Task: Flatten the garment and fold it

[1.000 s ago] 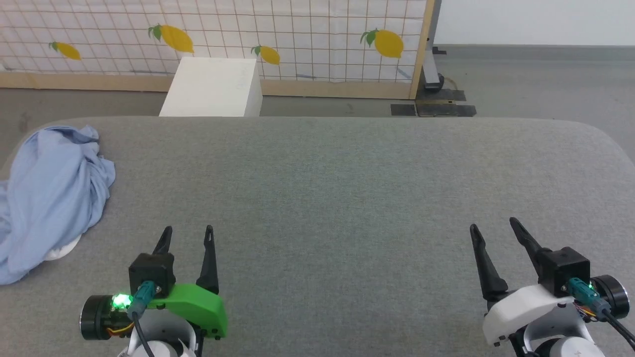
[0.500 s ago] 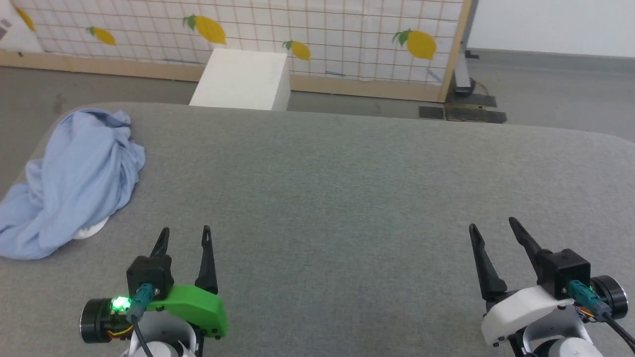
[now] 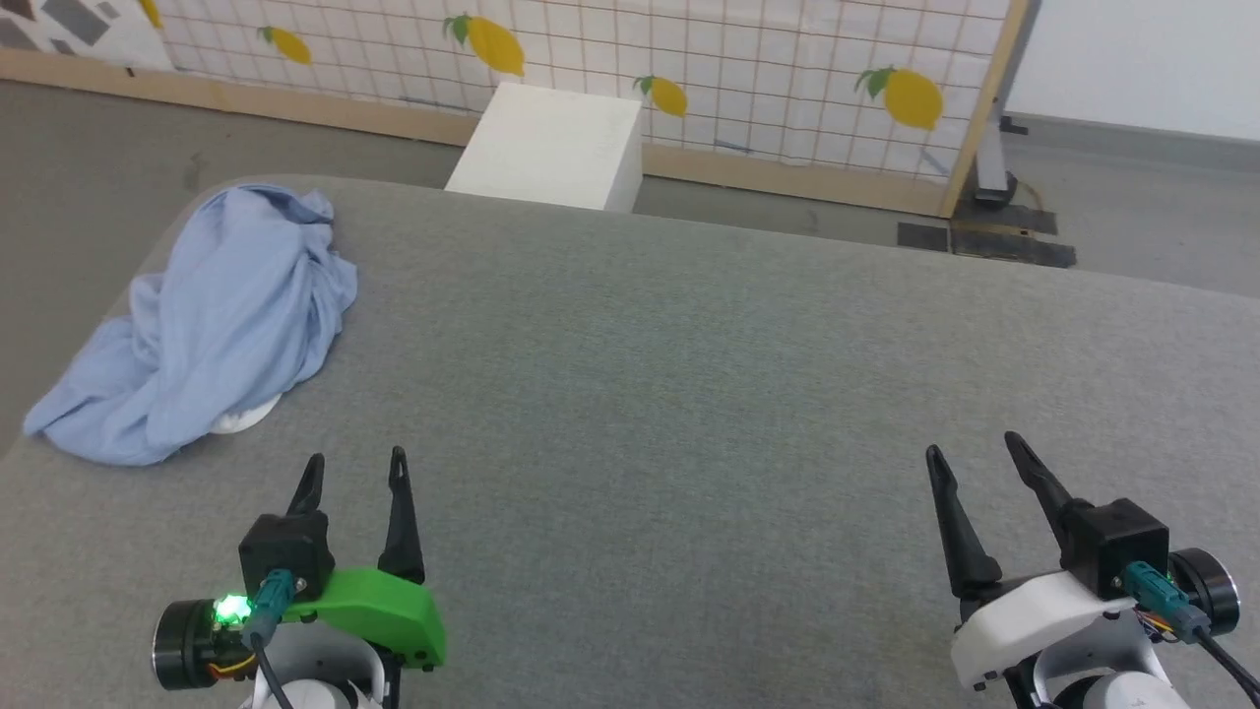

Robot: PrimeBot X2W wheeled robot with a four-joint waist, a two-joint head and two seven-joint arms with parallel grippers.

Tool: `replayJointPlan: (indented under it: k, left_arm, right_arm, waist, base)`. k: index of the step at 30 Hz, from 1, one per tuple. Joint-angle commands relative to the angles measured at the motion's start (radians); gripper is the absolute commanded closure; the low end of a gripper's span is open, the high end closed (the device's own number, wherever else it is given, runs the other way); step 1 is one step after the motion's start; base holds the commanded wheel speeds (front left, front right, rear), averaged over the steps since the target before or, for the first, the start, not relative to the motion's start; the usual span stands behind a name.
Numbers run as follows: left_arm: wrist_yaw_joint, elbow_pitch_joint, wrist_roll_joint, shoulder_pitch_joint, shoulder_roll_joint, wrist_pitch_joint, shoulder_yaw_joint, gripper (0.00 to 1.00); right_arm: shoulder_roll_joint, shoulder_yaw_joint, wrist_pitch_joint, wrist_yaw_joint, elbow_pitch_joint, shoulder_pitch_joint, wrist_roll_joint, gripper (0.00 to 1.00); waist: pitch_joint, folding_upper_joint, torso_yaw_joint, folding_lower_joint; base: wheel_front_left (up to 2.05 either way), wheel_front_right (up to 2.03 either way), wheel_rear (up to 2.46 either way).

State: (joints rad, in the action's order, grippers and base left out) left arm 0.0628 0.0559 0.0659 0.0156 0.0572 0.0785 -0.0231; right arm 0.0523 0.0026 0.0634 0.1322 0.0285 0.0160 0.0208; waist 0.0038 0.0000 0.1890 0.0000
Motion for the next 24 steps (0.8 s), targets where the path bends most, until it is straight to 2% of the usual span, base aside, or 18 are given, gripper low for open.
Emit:
replayJointPlan:
  k: [1,24]
  left_arm:
    - [0.009,0.004,0.014,0.005,0.005,0.012,0.001,0.00]
    - [0.050,0.030,0.046,-0.002,0.002,0.061,0.006,0.00]
  right_arm:
    - [-0.001,0.001,0.011,-0.001,0.003,-0.005,0.008,0.00]
    - [-0.001,0.011,0.049,-0.001,0.024,-0.006,0.027,0.00]
  waist:
    - [0.001,0.0000,0.016,0.0000]
    - [-0.002,0.0000,0.142,0.0000]
  base:
    - [0.00,0.00,0.00]
    - [0.00,0.00,0.00]
